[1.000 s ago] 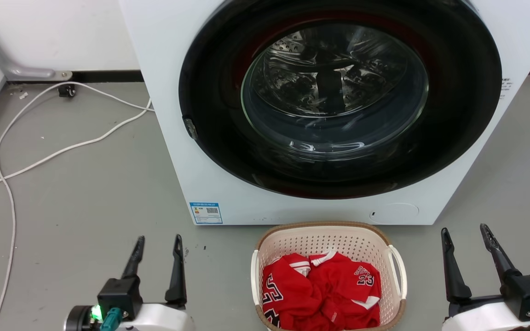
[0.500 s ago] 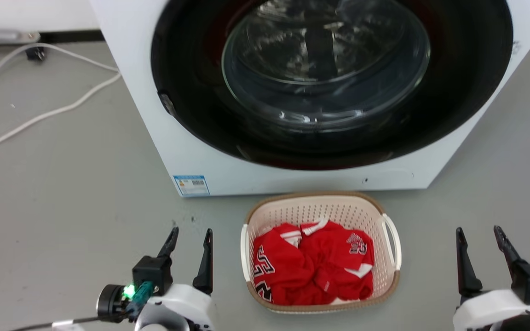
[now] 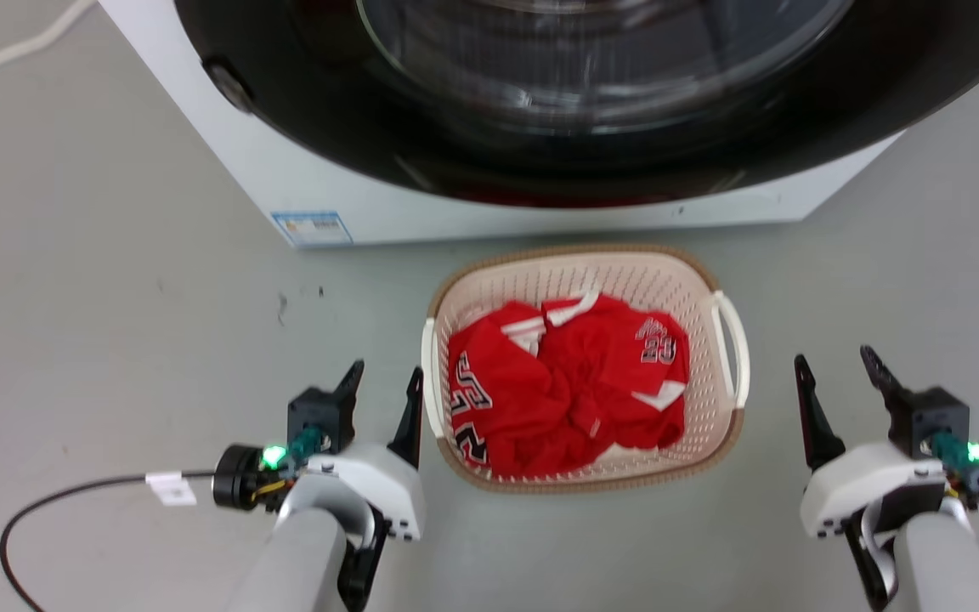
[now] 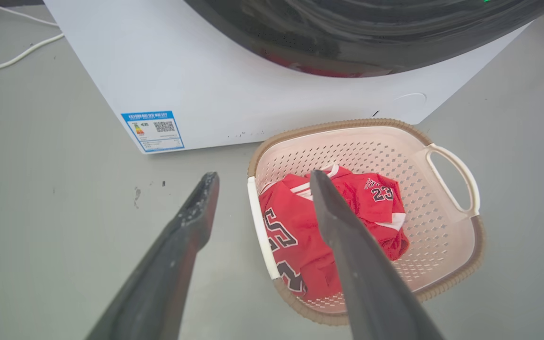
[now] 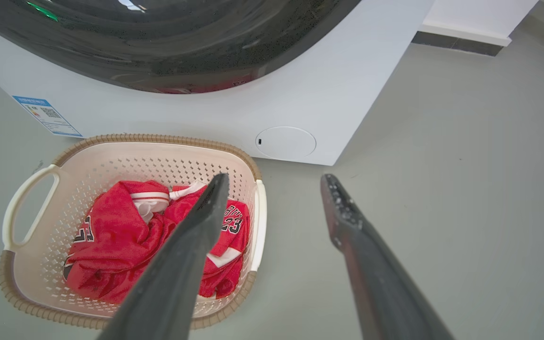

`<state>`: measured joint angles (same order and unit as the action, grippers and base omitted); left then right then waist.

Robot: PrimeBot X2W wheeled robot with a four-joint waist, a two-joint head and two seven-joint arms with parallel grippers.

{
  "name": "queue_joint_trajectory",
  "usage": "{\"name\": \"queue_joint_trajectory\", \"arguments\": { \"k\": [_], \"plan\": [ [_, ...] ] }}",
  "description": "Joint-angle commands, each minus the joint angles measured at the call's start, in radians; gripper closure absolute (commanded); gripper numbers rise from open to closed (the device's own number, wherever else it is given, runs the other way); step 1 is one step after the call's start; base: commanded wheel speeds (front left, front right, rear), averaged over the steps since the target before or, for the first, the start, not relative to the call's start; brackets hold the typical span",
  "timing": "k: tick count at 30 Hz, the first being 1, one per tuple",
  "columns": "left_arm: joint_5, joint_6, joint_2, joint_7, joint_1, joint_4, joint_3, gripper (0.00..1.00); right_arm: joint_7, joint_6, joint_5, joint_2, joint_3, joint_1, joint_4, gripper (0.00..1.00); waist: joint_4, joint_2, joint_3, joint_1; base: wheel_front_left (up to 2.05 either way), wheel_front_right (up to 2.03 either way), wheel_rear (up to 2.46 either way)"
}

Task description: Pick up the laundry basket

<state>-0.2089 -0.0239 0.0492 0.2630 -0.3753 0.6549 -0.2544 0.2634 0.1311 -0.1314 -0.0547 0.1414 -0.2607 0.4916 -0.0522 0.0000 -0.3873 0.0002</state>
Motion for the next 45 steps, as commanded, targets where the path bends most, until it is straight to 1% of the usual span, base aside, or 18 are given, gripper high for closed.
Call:
{"name": "queue_joint_trajectory", "arguments": {
  "k": [1, 8, 10, 18, 21, 30, 35, 45],
  "plan": [
    [-0.01, -0.002, 0.002, 0.003, -0.036, 0.014, -0.004, 0.0, 0.002, -0.001, -0.003, -0.015, -0.006, -0.039, 0.024, 0.0, -0.002, 0.0, -0.075, -0.0002, 0.0, 0.0, 0.0],
    [-0.028, -0.01, 0.002, 0.003, -0.149, 0.15, -0.036, 0.0, 0.002, -0.001, -0.012, -0.063, -0.039, -0.17, 0.193, 0.0, -0.004, 0.0, -0.182, -0.0002, 0.0, 0.0, 0.0],
    [-0.03, -0.005, 0.002, 0.003, -0.179, 0.182, -0.043, 0.0, 0.002, -0.001, -0.011, -0.073, -0.052, -0.207, 0.226, 0.0, -0.005, 0.0, -0.21, -0.0002, 0.0, 0.0, 0.0],
    [-0.037, -0.015, 0.002, 0.003, -0.291, 0.289, -0.065, 0.0, 0.002, -0.001, 0.009, -0.086, -0.099, -0.331, 0.344, 0.0, -0.017, 0.0, -0.312, -0.0002, 0.0, 0.0, 0.0],
    [-0.039, -0.012, 0.002, 0.003, -0.325, 0.317, -0.074, 0.0, 0.002, -0.001, 0.017, -0.09, -0.125, -0.373, 0.387, 0.0, -0.019, 0.0, -0.341, -0.0002, 0.0, 0.0, 0.0],
    [-0.052, -0.005, 0.002, 0.003, -0.388, 0.363, -0.101, 0.0, 0.002, -0.001, 0.037, -0.088, -0.178, -0.47, 0.503, 0.0, -0.022, 0.0, -0.412, -0.0002, 0.0, 0.0, 0.0],
    [-0.053, 0.0, 0.002, 0.003, -0.415, 0.368, -0.112, 0.0, 0.002, -0.001, 0.047, -0.089, -0.197, -0.512, 0.544, 0.0, -0.022, 0.0, -0.445, -0.0002, 0.0, 0.0, 0.0],
    [-0.052, 0.009, 0.002, 0.003, -0.428, 0.369, -0.12, 0.0, 0.002, -0.001, 0.053, -0.08, -0.216, -0.557, 0.609, 0.0, -0.022, 0.0, -0.474, -0.0002, 0.0, 0.0, 0.0]
  ]
}}
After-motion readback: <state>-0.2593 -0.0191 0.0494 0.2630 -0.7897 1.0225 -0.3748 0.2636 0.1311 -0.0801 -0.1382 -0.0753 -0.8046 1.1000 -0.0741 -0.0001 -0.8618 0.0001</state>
